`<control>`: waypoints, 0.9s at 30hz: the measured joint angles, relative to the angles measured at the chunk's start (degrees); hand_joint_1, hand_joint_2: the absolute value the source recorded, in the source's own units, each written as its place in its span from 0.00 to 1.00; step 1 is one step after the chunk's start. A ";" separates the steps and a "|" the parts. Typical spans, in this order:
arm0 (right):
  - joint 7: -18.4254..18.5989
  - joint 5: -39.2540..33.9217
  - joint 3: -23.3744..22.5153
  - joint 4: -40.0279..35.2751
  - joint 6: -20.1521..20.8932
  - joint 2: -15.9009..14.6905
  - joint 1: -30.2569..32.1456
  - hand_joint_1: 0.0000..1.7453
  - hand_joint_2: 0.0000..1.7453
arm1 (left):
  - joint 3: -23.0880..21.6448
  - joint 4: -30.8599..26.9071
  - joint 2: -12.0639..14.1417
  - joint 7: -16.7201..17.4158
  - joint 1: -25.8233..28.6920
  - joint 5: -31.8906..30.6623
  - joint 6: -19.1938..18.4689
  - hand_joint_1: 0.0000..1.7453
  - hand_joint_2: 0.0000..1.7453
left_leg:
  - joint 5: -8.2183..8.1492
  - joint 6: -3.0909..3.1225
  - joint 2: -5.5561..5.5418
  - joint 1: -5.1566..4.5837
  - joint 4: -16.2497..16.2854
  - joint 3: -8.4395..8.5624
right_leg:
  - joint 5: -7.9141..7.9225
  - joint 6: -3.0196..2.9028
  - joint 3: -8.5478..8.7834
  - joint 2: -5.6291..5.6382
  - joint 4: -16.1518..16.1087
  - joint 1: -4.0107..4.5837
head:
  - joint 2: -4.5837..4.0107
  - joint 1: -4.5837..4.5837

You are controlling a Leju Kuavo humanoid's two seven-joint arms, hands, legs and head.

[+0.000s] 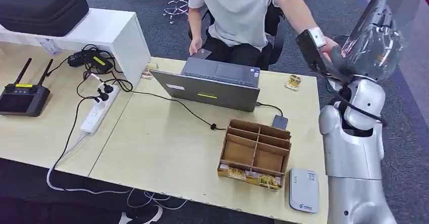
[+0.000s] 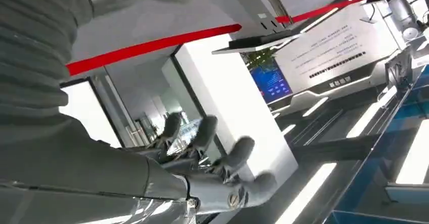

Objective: Pass the card to the sensor for recognition and then transmit it.

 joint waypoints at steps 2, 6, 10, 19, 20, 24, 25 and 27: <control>0.00 -0.02 -0.04 0.00 0.00 0.07 0.25 0.00 1.00 | 0.00 0.00 0.00 0.07 0.00 -0.04 0.04 0.00 1.00 | 0.00 0.00 0.00 0.00 0.00 0.00 | 0.00 0.00 0.00 0.00 0.00 0.00 | 0.00 0.00; 0.00 0.00 -0.17 0.00 -0.09 0.09 0.58 0.00 1.00 | 0.00 0.00 0.00 0.09 0.00 -0.07 0.07 0.00 1.00 | 0.00 0.00 0.01 0.00 0.00 0.00 | 0.00 0.00 0.00 0.01 0.00 0.00 | 0.00 0.00; 0.00 -0.07 -0.39 0.02 -0.24 0.09 0.95 0.00 1.00 | 0.00 0.00 -0.02 0.11 -0.01 -0.13 0.15 0.00 1.00 | 0.00 0.00 0.01 0.00 0.00 0.00 | 0.00 0.00 0.00 0.01 0.00 0.00 | 0.00 0.00; -4.11 -0.85 -1.03 -1.95 -2.43 0.07 2.81 0.00 1.00 | 0.24 0.00 -0.02 0.24 -0.03 -0.52 0.24 0.00 1.00 | 0.00 0.00 0.01 0.00 0.00 0.00 | 0.00 0.00 -0.02 0.01 -0.01 0.00 | 0.00 0.00; -4.97 -1.34 -1.01 -2.93 -2.73 0.07 3.53 0.00 1.00 | 0.44 0.00 -0.02 0.37 -0.02 -0.48 0.24 0.00 1.00 | -0.01 0.00 0.01 0.00 0.00 -0.01 | -0.01 0.00 -0.02 0.01 -0.01 0.00 | 0.00 0.00; -7.94 -5.01 -0.15 -9.63 -1.77 -0.13 8.17 0.00 1.00 | 1.31 0.02 -0.04 0.48 -0.02 0.48 0.63 0.00 1.00 | -0.04 -0.02 -0.04 0.01 0.00 -0.03 | -0.03 0.00 -0.03 -0.02 -0.05 0.01 | 0.00 0.02; -8.56 -5.76 0.30 -11.55 -1.25 -0.17 9.60 0.00 1.00 | 1.51 0.02 -0.04 0.50 0.02 0.66 0.72 0.00 1.00 | -0.06 -0.04 -0.04 0.01 0.00 -0.03 | -0.03 0.00 -0.04 -0.01 -0.05 0.01 | 0.00 -0.02; -9.26 -7.29 1.11 -14.83 -0.24 -0.52 12.06 0.00 1.00 | 2.14 0.02 -0.04 0.50 -0.05 1.03 0.87 0.00 1.00 | -0.06 -0.04 -0.01 0.01 -0.01 -0.03 | -0.03 0.00 -0.06 0.00 -0.06 0.01 | 0.00 0.00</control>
